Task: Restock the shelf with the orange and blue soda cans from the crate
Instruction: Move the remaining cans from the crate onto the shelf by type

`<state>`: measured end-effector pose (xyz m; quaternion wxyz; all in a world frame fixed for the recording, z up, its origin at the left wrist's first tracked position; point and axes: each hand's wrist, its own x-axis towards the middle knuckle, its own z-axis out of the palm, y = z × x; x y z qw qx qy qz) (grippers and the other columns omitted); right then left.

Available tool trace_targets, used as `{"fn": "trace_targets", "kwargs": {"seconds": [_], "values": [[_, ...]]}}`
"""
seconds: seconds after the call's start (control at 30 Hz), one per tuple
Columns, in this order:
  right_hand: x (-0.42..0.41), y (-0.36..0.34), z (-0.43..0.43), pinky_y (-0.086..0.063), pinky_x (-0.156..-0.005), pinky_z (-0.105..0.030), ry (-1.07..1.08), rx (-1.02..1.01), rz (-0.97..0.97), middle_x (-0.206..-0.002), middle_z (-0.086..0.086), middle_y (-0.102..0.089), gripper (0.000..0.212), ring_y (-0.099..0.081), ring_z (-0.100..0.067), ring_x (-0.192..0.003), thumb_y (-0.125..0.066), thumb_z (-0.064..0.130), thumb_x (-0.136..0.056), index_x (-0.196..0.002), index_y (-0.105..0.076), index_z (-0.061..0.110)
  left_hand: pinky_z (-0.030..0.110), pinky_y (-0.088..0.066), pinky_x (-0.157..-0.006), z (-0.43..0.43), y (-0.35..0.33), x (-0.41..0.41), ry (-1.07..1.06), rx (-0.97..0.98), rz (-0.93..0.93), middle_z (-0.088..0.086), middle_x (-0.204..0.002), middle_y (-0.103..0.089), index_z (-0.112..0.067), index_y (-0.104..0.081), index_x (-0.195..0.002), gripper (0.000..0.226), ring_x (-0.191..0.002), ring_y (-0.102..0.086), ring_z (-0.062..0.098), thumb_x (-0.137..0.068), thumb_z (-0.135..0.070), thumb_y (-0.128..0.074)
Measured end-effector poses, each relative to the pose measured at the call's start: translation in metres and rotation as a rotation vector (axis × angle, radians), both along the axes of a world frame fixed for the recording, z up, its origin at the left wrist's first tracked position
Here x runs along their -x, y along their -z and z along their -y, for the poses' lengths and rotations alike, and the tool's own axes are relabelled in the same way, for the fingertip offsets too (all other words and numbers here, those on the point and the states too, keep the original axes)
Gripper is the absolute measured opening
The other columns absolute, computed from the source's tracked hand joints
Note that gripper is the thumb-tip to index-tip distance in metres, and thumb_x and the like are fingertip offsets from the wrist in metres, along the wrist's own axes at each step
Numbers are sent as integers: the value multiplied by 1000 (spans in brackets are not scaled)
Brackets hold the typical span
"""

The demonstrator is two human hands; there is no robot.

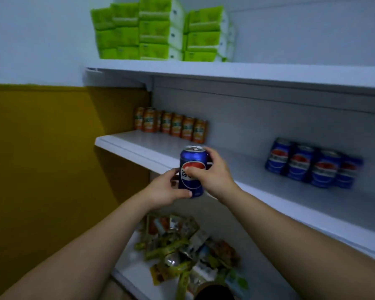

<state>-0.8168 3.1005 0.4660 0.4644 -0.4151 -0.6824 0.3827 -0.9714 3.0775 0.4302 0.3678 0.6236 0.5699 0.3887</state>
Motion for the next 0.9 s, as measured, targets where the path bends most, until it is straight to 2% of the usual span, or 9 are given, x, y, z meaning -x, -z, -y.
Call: {"fn": "trace_targets", "kwargs": {"seconds": [0.13,0.27,0.33,0.43,0.5,0.63,0.8,0.9], "values": [[-75,-8,-7,-49,-85,-31,178,5,-28,-120,4,-54,69,-56,-16,-106,-77,16,-76,-136,-43,25,35,-36,-107,-33,-10,-67,86,-48,-227,0,-150,-38,-21,-28,-148,92,-135,-38,18,-73,-42,-77],[-145,-3,-10,-50,-94,-37,340,21,-61,-119,4,-57,65,-58,-18,-108,-79,16,-75,-129,-46,28,35,-31,-111,-52,-11,-134,217,-147,-521,1,-155,-28,-22,-26,-150,88,-139,-32,19,-79,-56,-65],[-175,0,-8,-48,-95,-35,414,43,-73,-122,4,-56,70,-57,-16,-108,-78,15,-76,-135,-43,28,36,-29,-113,-61,-9,-160,278,-176,-698,3,-156,-27,-22,-27,-149,82,-140,-30,20,-83,-64,-53],[-212,7,-6,-47,-99,-38,517,52,-68,-132,0,-53,79,-54,-19,-116,-78,17,-77,-143,-37,25,47,-25,-113,-74,-3,-189,351,-194,-892,4,-155,-28,-25,-29,-148,76,-140,-28,23,-87,-71,-30],[-229,12,-6,-46,-102,-42,574,53,-68,-135,-1,-51,80,-53,-21,-119,-79,18,-76,-144,-36,26,52,-22,-113,-82,0,-202,364,-179,-929,2,-156,-27,-29,-28,-147,75,-141,-26,23,-87,-73,-23],[-250,17,-10,-46,-100,-39,608,46,-79,-134,0,-51,79,-53,-22,-120,-78,16,-77,-142,-35,27,54,-9,-115,-87,2,-222,376,-153,-978,-1,-159,-16,-31,-24,-149,75,-145,-15,23,-87,-73,-22],[-263,28,-17,-46,-103,-38,624,26,147,-139,-1,-43,83,-50,-20,-123,-81,21,-74,-141,-33,26,55,-3,-116,-88,7,-230,375,-111,-1038,-5,-161,-6,-37,-13,-150,77,-147,-5,20,-85,-77,-19],[-273,28,-24,-47,-98,-34,638,-5,118,-133,0,-52,73,-54,-19,-119,-80,19,-75,-136,-41,23,53,-2,-116,-89,9,-228,381,-120,-1047,-6,-161,-3,-37,-9,-151,75,-147,-3,19,-86,-75,-17]]}}
